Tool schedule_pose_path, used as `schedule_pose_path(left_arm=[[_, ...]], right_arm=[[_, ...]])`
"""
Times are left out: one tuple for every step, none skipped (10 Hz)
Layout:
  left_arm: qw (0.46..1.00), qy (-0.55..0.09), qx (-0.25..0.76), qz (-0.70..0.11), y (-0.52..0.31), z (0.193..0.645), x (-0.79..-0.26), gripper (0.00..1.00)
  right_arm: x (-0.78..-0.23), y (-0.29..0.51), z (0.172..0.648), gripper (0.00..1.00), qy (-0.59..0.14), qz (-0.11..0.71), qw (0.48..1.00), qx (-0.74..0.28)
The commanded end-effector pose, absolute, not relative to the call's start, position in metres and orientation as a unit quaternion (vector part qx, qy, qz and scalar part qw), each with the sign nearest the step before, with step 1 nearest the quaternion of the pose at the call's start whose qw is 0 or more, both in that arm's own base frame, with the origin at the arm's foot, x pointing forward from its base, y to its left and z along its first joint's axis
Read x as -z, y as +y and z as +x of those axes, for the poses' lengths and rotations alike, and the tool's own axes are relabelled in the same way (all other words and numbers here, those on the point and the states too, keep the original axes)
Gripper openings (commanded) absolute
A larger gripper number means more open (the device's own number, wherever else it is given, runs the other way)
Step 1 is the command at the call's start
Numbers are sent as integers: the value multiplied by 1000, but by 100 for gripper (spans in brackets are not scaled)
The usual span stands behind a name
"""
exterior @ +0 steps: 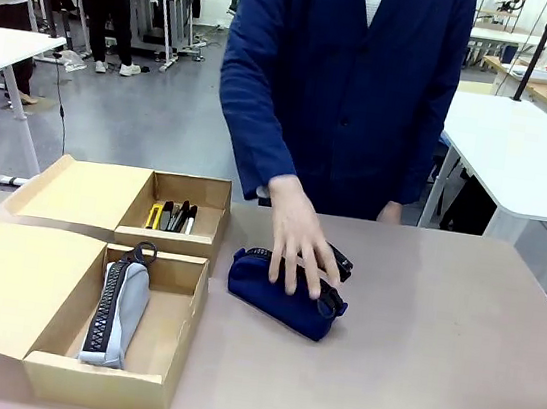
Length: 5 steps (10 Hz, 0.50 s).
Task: Place items inside the box.
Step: Pick up a Pencil pouch or Stapler and place it inside the Mailer Box closest to the robot.
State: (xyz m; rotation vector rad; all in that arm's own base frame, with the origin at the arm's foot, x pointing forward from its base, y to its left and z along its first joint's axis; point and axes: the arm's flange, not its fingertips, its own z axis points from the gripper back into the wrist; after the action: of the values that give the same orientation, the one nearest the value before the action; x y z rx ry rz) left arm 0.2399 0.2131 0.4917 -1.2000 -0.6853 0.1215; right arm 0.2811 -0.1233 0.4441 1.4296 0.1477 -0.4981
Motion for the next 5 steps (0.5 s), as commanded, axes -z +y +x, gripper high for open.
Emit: schedule_pose_path(left_arm=[[761,-328,-48,-557,212,240,-494,100],[761,-328,-48,-557,212,240,-494,100],[761,-328,-48,-557,212,240,-494,100],[761,-328,-48,-557,212,240,-494,100],[761,-328,-48,-557,212,240,-494,100]], right_arm=[[-454,-106,300,100,43,616,761,196],[-465,-89,325,100,59,595,789,141],[-470,-88,333,100,65,587,794,145],[-470,-99,327,100,46,586,793,161],[-465,-104,317,100,37,573,805,153]])
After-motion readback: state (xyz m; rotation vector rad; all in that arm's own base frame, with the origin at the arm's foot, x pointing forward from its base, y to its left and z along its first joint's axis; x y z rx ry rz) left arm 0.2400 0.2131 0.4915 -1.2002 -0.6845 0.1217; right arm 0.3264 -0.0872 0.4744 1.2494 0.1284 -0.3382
